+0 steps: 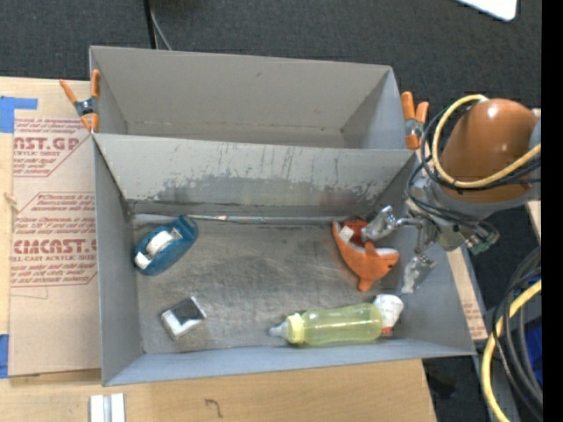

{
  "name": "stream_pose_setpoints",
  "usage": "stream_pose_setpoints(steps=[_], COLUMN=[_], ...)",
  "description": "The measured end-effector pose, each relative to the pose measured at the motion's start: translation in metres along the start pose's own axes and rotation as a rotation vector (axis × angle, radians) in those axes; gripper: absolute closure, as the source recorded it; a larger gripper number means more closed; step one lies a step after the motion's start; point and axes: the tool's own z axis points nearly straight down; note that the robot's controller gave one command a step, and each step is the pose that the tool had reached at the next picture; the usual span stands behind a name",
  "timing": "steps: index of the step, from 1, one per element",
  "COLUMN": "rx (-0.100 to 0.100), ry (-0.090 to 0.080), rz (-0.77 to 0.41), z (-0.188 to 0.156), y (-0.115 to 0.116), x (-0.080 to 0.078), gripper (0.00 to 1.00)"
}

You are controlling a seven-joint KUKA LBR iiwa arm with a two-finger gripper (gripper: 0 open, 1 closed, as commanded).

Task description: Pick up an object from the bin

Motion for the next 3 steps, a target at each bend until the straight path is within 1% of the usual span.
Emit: stream_pose_setpoints(steps=[1,2,3], rx=[0.005,-0.008,-0.004], ry=[-0.001,0.010,0.010], rz=[0.176,0.212,0.418], z=[0.038,0.061,0.059], y=[0.004,0.008,0.012], x=[-0.007,-0.008,0.026], gripper=[0.00,0.00,1.00])
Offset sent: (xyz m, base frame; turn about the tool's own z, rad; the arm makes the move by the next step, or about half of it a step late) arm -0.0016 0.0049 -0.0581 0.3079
